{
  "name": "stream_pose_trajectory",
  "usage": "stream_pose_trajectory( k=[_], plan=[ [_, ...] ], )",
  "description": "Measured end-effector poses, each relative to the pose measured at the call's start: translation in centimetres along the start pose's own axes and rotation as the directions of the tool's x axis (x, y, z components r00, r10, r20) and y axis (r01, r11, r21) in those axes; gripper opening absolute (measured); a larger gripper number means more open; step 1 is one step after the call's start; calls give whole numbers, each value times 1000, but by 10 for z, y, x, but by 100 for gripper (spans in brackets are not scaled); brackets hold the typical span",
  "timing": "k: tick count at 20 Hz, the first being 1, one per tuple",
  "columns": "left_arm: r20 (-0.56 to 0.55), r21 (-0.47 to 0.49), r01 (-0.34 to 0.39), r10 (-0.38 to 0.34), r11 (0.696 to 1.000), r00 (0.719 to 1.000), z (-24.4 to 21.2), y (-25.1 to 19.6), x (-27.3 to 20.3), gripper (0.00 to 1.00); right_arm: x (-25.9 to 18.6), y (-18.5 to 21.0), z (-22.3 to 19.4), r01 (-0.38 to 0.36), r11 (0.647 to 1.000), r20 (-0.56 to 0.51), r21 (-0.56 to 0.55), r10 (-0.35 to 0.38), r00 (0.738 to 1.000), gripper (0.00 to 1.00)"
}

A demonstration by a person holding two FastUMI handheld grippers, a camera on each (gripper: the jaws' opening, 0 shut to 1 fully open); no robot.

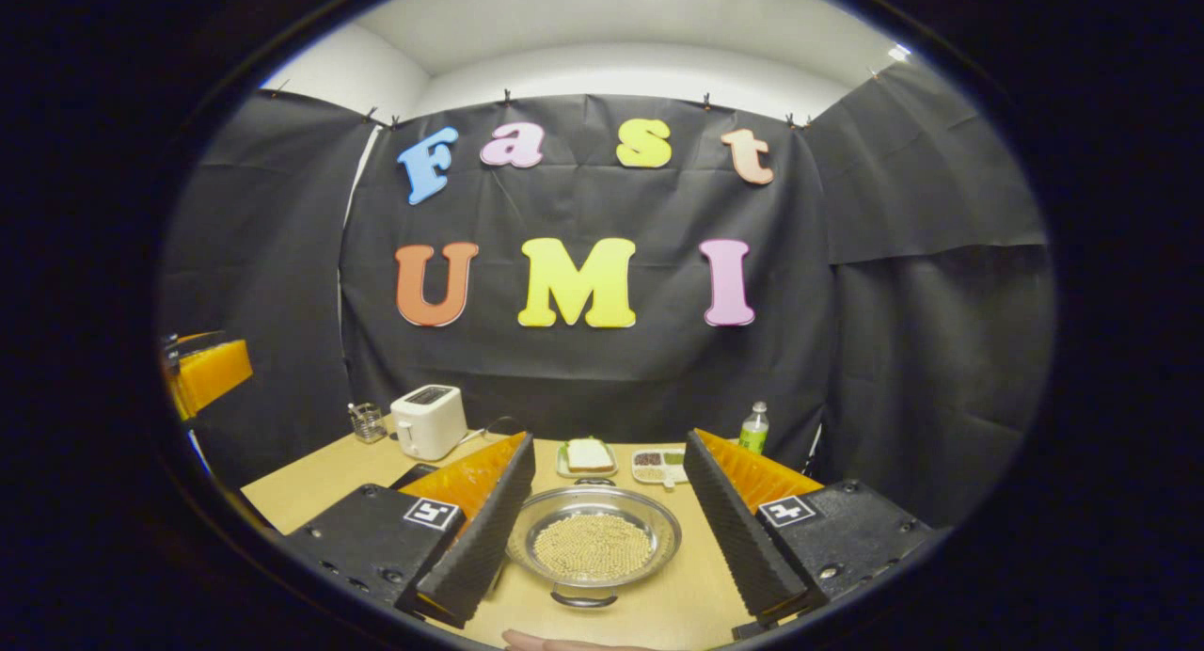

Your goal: First push the handle of the pot to place it horizontally, then grasp the pot with both hands and set it on the induction cooktop.

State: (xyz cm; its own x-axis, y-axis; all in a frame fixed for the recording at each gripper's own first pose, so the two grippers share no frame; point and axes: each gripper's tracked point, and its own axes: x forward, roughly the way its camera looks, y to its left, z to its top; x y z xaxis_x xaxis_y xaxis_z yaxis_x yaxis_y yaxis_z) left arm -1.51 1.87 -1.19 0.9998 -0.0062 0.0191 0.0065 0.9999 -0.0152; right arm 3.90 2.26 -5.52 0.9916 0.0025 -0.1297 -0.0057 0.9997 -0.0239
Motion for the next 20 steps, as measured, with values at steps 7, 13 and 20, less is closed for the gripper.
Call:
stream_pose_trajectory(
  k=[7, 13, 20],
  plan=[
    [-2, 10, -46, 46, 999, 999, -12, 29, -7, 94, 37, 22, -54, -30, 1000, -163, -5, 28, 986, 94],
    [-11, 11, -69, 69, 998, 998, -24, 47, -9, 94, 64, 37, -109, -56, 998, -313, 34, 63, 948, 61],
    [10, 50, -77, 76, 996, 997, -28, 50, -12, 94, 86, 51, -170, -105, 994, -468, 44, 113, 876, 14]
  ],
)
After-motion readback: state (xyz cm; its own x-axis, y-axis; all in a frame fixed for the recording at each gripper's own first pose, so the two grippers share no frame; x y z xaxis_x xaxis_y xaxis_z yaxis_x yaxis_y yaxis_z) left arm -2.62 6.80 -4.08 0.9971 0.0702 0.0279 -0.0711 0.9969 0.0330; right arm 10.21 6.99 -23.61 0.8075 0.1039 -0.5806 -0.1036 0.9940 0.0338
